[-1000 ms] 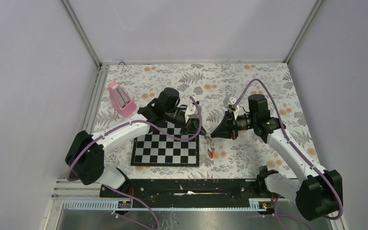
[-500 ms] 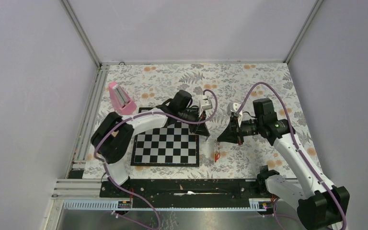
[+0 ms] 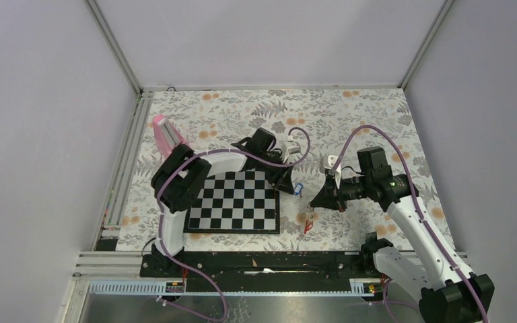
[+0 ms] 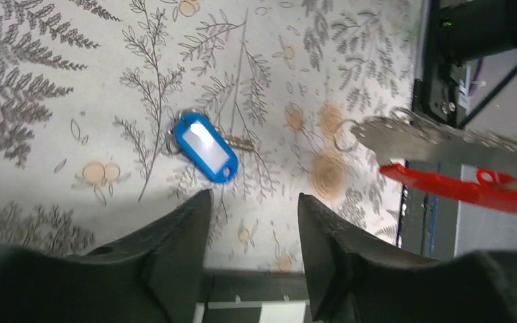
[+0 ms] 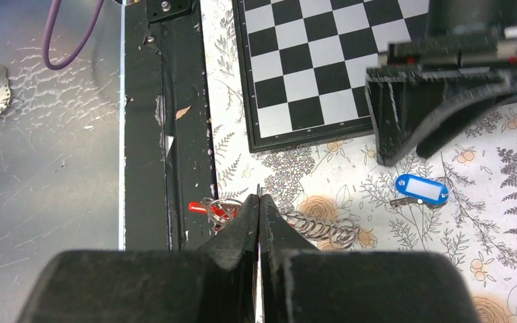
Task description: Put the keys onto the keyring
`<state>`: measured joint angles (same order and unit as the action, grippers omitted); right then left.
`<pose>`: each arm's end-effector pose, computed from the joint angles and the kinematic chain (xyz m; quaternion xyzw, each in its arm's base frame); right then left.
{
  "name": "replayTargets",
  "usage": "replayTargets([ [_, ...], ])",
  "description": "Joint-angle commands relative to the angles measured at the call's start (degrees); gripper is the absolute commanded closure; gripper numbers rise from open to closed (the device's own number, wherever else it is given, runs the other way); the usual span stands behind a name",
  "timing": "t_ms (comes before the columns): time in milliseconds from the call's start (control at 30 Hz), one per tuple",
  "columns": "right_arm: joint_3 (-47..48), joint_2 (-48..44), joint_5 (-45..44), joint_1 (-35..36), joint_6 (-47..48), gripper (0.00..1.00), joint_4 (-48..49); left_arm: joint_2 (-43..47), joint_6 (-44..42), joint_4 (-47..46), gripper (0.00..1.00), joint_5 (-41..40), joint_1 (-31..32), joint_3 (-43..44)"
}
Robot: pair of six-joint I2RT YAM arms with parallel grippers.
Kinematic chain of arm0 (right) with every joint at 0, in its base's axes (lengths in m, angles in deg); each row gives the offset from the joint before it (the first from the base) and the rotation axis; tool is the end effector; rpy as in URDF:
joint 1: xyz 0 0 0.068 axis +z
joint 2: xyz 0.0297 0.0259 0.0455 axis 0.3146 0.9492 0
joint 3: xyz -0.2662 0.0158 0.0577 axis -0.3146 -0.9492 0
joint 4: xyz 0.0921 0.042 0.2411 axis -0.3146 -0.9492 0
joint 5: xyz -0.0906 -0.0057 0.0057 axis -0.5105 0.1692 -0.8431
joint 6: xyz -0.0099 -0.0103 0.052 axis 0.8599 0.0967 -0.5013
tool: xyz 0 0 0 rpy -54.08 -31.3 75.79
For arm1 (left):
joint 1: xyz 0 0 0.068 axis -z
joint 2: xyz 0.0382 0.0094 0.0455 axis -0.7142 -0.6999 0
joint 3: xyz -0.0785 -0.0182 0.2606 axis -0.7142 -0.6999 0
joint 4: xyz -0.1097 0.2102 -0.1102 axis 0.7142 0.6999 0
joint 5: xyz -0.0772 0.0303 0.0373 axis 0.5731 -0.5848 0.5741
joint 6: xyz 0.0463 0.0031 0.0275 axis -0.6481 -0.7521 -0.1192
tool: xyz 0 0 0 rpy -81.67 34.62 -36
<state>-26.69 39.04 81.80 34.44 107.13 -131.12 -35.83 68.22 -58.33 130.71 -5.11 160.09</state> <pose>0.1510 0.0759 0.2825 -0.5409 0.6277 0.3971 0.3946 0.2996 -0.2911 0.1468 0.4368 0.7541 -0.4678 0.1475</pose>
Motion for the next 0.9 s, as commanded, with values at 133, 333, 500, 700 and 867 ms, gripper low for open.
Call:
replayTargets([
  [133, 2.69, 2.52, 2.34, -0.18, -5.41, 1.00, 8.54, 21.76, -5.40, -21.43, 0.34, 14.05, -3.50, -12.71],
  [333, 3.87, 5.03, 5.25, -0.18, -10.08, 1.00, 13.36, 26.44, -1.52, -28.62, 0.33, 15.28, -0.33, -14.98],
  [500, 4.52, 5.94, 6.29, -0.28, -12.59, 1.00, 15.87, 26.50, -2.03, -29.31, 0.33, 14.84, 2.03, -16.22],
  [700, 4.50, 6.29, 6.26, -0.45, -14.70, 1.00, 17.72, 27.63, -0.72, -33.29, 0.33, 14.62, 2.87, -20.11],
  [867, 3.75, 6.62, 6.03, -0.41, -15.87, 1.00, 19.29, 26.93, 1.58, -35.67, 0.41, 13.88, 3.78, -20.26],
])
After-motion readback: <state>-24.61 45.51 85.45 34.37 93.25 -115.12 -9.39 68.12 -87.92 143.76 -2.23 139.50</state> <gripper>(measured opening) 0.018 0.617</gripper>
